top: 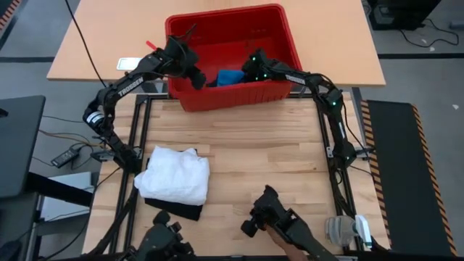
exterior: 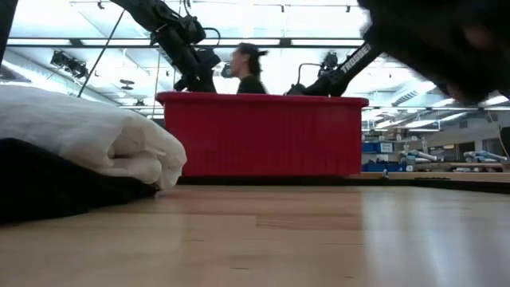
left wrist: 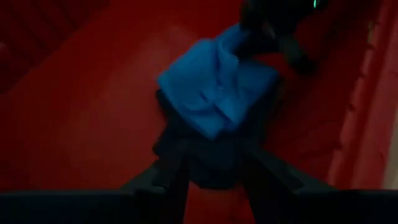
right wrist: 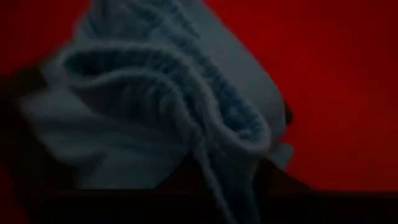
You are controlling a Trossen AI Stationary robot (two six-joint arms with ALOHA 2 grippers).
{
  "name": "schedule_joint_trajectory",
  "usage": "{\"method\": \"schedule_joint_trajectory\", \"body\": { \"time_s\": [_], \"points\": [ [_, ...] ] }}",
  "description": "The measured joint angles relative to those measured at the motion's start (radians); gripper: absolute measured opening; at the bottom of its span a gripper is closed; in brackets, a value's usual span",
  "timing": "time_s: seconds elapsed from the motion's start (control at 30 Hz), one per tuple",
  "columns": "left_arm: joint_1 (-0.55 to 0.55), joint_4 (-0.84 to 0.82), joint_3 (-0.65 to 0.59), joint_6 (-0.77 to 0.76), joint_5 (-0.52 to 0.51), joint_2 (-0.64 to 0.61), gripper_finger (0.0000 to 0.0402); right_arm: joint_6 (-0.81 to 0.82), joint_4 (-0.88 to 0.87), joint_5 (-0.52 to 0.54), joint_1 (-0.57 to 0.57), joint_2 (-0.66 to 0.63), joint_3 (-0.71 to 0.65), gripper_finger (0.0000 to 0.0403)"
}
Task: Fold laundry
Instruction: Fold the blue short
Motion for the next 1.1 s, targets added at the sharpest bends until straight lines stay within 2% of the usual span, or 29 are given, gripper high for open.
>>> {"method": "schedule_joint_trajectory", "body": {
  "time_s": [0.23,0.4,0.57,0.67,0.77,0.97,1.03,1.1],
  "points": [
    [0.016,0.002,0.001,0.008,0.009,-0.039,0.0142,0.086,-0.022,-0.013,-0.021,-0.130,0.128,0.0046],
    [0.016,0.024,0.004,0.070,0.010,-0.048,0.0142,0.126,-0.051,-0.016,-0.020,-0.239,0.213,0.0046],
    [0.018,0.059,0.004,0.083,0.012,-0.048,0.0142,0.127,-0.145,-0.028,-0.005,-0.352,0.238,0.0046],
    [0.014,0.061,0.004,0.068,0.024,-0.048,0.0142,0.135,-0.230,-0.070,0.005,-0.423,0.238,0.0046],
    [0.012,0.049,0.004,0.005,0.075,-0.050,0.0142,0.168,-0.316,-0.161,0.015,-0.499,0.238,0.0046],
    [-0.038,0.043,0.005,-0.131,0.217,-0.074,0.0142,0.160,-0.605,-0.437,0.054,-0.623,0.239,0.0046],
    [-0.078,0.063,0.005,-0.158,0.217,-0.095,0.0142,0.053,-0.790,-0.413,0.090,-0.654,0.240,0.0046],
    [-0.129,0.093,0.005,-0.185,0.183,-0.127,0.0142,-0.007,-0.944,-0.292,0.140,-0.677,0.232,0.0046]
  ]
}}
